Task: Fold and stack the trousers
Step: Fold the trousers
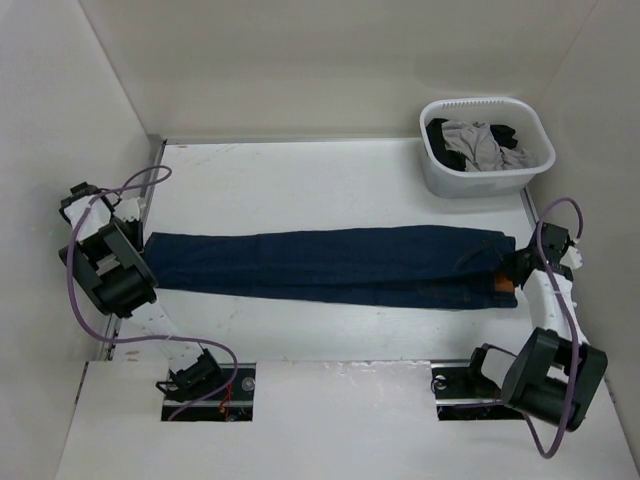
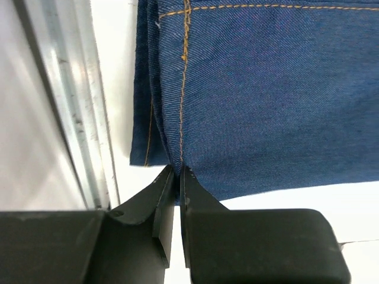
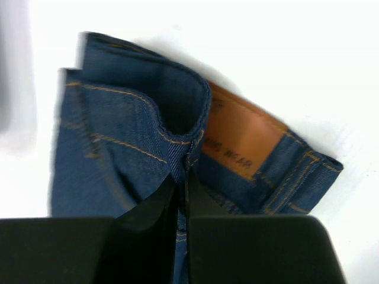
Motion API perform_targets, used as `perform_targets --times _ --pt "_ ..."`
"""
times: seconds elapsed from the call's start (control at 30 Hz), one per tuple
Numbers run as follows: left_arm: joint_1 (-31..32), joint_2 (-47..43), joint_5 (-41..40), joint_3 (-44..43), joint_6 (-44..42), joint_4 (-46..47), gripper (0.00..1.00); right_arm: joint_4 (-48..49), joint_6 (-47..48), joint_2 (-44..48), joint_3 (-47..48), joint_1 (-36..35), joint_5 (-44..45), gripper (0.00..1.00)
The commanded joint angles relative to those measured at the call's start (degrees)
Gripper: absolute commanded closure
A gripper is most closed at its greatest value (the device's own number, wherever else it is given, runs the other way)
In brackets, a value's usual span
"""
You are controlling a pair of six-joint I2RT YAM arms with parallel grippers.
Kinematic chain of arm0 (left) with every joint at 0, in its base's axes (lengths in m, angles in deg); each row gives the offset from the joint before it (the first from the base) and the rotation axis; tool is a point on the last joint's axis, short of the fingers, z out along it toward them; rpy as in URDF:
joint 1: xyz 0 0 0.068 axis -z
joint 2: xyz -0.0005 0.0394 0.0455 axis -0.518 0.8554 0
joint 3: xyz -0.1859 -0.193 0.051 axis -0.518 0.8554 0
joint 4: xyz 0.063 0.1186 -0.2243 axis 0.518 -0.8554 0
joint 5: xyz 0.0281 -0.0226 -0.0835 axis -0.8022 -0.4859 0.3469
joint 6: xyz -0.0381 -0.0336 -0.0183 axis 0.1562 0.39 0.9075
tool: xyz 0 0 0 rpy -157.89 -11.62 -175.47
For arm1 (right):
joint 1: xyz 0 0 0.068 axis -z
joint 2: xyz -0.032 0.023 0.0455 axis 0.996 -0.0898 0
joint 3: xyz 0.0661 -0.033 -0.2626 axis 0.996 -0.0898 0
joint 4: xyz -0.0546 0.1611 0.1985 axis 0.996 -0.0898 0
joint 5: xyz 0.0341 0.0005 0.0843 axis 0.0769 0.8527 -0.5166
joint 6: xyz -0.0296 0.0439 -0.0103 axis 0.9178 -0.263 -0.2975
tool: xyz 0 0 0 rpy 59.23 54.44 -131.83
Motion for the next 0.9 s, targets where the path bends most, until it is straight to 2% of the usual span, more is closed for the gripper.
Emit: perform_targets --times 0.0,0.27,0.4,0.53,0.63,0.7,0.73,0.77,0.8,0.87 --pt "0.06 -4.41 -1.21 -3.14 -2.64 -0.76 1.00 -0.53 2.91 4.54 3.71 0.01 2.24 0.96" --pt "2.52 -2.49 -4.19 -15.43 -4.66 -2.08 1.00 -7.55 8.01 9.73 10.04 0.80 1.63 0.97" --pt "4.19 -0.72 -7.70 -18.96 -6.33 -1.64 1.00 -13.08 3.37 15.16 6.46 1.68 -0.66 0.97" --pt "5.33 -1.07 -9.03 -15.03 -7.74 -1.11 1.00 -19.42 -3.32 24.91 -2.41 6.24 -2.77 0.97" --pt "5.77 -0.99 -9.99 -9.49 -8.18 0.47 1.00 -19.43 -6.13 27.13 -7.09 8.62 -4.44 0.90" --pt "6.12 -0.29 -11.48 -6.67 -8.62 1.26 0.99 -17.94 -8.41 23.90 -9.02 7.58 -4.70 0.58" --pt "6.30 0.15 -12.19 -5.70 -8.79 1.87 0.98 -17.41 -9.03 22.66 -9.46 7.05 -4.70 0.47" --pt "6.30 0.59 -12.72 -4.91 -8.80 2.49 0.97 -16.28 -9.91 21.00 -9.90 6.26 -4.36 0.31" --pt "6.47 1.21 -13.07 -4.47 -8.97 2.84 0.96 -14.96 -10.53 19.85 -10.34 5.82 -3.92 0.00" --pt "6.47 2.43 -13.25 -4.64 -8.71 3.28 0.94 -11.80 -10.71 17.39 -10.78 5.64 -3.13 0.00"
